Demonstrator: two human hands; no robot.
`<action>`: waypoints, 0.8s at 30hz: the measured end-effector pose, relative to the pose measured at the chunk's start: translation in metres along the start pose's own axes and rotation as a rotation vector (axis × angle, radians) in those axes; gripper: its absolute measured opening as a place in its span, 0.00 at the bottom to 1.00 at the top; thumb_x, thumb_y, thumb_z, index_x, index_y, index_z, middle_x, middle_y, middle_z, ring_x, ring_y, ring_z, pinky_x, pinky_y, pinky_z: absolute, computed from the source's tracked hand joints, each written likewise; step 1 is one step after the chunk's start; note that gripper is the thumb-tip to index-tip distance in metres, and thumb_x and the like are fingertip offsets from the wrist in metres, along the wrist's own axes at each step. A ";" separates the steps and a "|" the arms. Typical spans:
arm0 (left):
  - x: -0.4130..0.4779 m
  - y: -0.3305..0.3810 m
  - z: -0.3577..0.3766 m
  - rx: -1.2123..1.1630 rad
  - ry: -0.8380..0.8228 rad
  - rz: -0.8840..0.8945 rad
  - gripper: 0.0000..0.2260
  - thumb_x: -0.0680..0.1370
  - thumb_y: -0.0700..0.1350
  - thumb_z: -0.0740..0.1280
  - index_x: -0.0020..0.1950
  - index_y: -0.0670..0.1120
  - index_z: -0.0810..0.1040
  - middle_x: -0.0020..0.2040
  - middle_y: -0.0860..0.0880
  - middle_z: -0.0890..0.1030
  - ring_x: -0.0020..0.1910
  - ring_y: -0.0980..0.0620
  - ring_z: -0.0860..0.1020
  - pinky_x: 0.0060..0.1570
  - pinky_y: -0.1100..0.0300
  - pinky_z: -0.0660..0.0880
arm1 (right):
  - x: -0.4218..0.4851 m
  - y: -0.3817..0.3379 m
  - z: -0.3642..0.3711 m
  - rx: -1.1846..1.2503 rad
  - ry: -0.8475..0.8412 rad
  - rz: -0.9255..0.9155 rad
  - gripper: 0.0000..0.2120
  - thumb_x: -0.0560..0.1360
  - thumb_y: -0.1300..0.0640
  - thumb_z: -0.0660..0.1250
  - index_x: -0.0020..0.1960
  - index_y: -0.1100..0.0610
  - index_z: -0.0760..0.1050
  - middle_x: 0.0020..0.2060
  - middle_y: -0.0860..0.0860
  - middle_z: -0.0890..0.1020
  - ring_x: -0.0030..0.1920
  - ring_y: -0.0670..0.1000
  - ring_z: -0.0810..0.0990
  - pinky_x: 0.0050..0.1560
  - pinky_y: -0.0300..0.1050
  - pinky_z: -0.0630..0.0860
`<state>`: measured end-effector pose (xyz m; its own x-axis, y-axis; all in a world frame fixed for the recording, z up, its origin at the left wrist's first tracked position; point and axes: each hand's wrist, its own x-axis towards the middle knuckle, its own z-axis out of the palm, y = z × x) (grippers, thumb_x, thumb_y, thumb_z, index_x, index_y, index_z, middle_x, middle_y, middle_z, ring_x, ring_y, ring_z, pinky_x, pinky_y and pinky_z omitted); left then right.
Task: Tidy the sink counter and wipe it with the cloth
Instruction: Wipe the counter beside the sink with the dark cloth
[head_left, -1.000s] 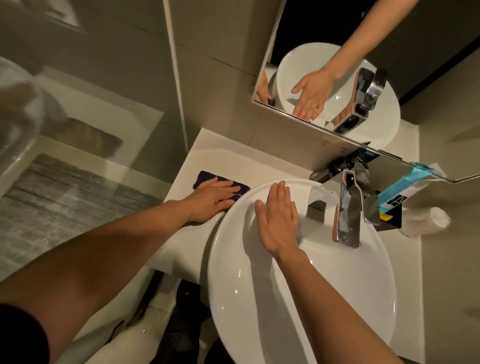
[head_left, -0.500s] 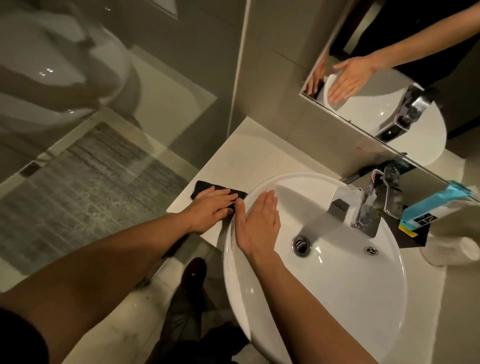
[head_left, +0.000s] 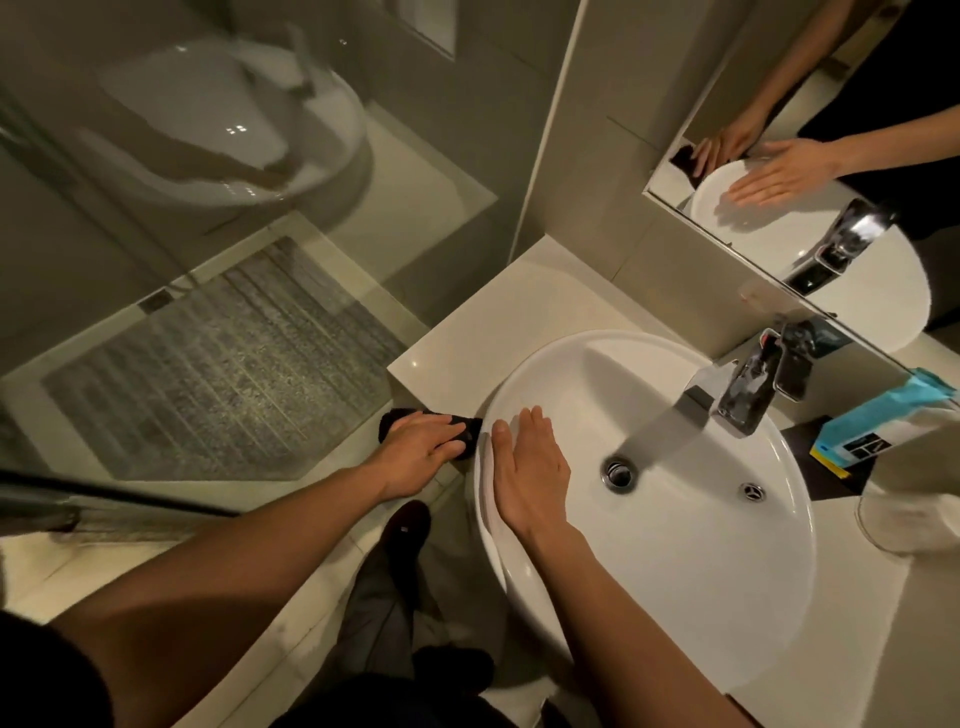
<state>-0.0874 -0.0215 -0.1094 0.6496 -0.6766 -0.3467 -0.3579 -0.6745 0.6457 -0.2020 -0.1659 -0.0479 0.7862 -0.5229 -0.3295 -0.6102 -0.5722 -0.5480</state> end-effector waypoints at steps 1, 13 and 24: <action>-0.012 0.003 0.002 -0.092 0.011 -0.026 0.23 0.80 0.58 0.58 0.64 0.46 0.83 0.60 0.47 0.84 0.62 0.50 0.79 0.68 0.50 0.70 | -0.007 0.004 -0.002 0.013 -0.014 -0.005 0.34 0.84 0.38 0.45 0.83 0.56 0.55 0.83 0.52 0.55 0.83 0.51 0.52 0.81 0.49 0.47; -0.130 0.084 -0.020 -1.542 0.049 -0.261 0.16 0.85 0.49 0.58 0.68 0.44 0.77 0.63 0.42 0.83 0.64 0.46 0.81 0.67 0.45 0.72 | -0.089 0.012 -0.073 0.538 -0.326 -0.005 0.35 0.77 0.28 0.52 0.73 0.48 0.75 0.72 0.45 0.77 0.71 0.44 0.74 0.77 0.49 0.64; -0.114 0.177 -0.058 -1.726 -0.330 -0.099 0.27 0.84 0.59 0.56 0.75 0.42 0.72 0.74 0.38 0.73 0.74 0.41 0.71 0.76 0.44 0.63 | -0.125 -0.022 -0.157 0.694 0.030 -0.226 0.07 0.80 0.54 0.70 0.45 0.54 0.84 0.37 0.55 0.84 0.37 0.49 0.80 0.36 0.47 0.75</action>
<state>-0.1859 -0.0465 0.0834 0.3942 -0.8295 -0.3957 0.8679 0.1943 0.4572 -0.3017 -0.1869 0.1260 0.8763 -0.4625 -0.1347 -0.2227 -0.1408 -0.9647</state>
